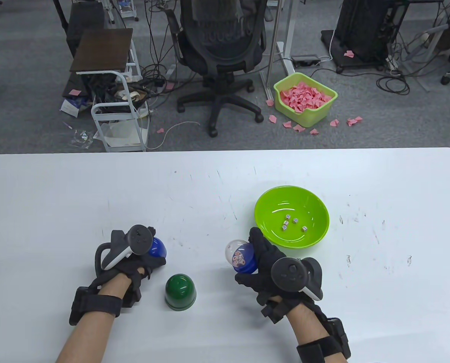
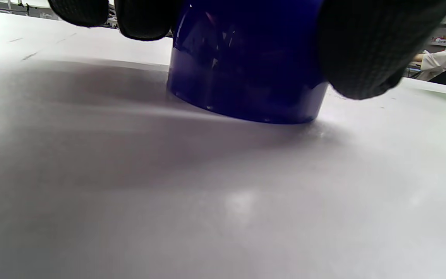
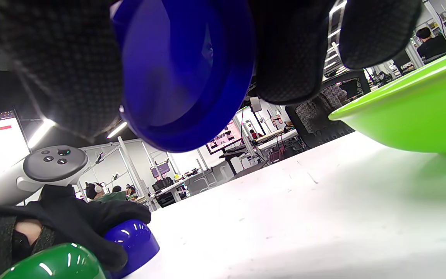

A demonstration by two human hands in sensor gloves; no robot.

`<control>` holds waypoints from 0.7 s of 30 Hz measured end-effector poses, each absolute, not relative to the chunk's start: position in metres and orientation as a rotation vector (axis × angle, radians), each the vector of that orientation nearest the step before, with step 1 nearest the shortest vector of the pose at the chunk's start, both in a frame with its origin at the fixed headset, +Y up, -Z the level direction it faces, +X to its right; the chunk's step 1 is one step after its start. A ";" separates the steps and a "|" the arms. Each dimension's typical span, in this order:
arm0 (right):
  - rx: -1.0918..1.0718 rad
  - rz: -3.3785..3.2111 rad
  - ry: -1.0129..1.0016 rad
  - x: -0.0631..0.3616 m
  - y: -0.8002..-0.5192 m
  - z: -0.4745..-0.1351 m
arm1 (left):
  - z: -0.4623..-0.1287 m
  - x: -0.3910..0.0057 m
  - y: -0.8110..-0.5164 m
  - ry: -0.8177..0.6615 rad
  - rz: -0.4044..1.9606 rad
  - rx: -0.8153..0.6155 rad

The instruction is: Pour dice into bowl

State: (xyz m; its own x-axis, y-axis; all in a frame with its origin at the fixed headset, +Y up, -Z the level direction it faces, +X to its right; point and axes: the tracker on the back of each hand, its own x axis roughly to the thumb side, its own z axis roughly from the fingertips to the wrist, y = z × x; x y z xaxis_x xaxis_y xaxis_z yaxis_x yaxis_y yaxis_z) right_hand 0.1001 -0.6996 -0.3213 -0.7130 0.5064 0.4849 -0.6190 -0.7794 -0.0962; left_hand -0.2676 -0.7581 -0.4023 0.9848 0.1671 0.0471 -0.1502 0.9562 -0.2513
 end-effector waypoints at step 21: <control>0.633 2.449 -0.350 0.095 -0.699 -0.319 | -0.375 -0.217 -0.680 -0.319 0.431 -0.109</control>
